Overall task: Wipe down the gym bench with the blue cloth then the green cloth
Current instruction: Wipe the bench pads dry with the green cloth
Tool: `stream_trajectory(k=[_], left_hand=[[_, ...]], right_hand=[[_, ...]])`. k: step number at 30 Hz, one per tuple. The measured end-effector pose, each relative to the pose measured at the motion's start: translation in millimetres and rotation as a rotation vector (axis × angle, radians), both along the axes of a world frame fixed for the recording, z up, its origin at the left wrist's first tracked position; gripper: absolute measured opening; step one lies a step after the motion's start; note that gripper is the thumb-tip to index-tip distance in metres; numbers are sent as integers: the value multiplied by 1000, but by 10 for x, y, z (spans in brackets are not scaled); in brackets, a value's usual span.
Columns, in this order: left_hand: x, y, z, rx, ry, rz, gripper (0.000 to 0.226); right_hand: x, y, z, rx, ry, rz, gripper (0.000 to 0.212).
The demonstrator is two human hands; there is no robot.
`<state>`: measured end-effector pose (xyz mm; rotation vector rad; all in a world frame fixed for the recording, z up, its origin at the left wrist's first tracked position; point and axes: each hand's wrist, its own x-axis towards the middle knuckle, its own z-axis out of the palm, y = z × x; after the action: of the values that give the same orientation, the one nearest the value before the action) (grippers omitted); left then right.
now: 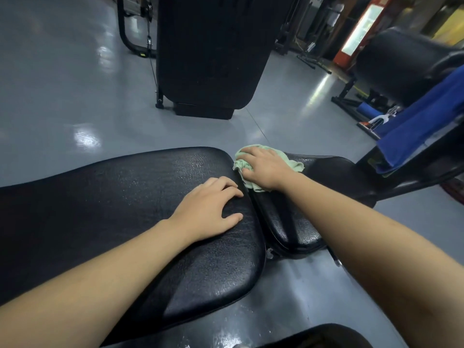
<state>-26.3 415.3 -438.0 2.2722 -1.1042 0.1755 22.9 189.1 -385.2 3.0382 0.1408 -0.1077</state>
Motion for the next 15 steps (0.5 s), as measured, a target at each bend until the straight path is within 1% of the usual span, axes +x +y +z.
stream_trajectory(k=[3,7,15], left_hand=[[21,-11,-12,-11,-16,8,46],[9,-23,-5,-11,-22,21,48],[-48,-6,21,17,-5,29,44]], right_hand=[[93,16,4,-16,13,-35,53],[22,35,-5,-5,-22,-50,56],[-477,95,-34,-4,-85,-47,67]])
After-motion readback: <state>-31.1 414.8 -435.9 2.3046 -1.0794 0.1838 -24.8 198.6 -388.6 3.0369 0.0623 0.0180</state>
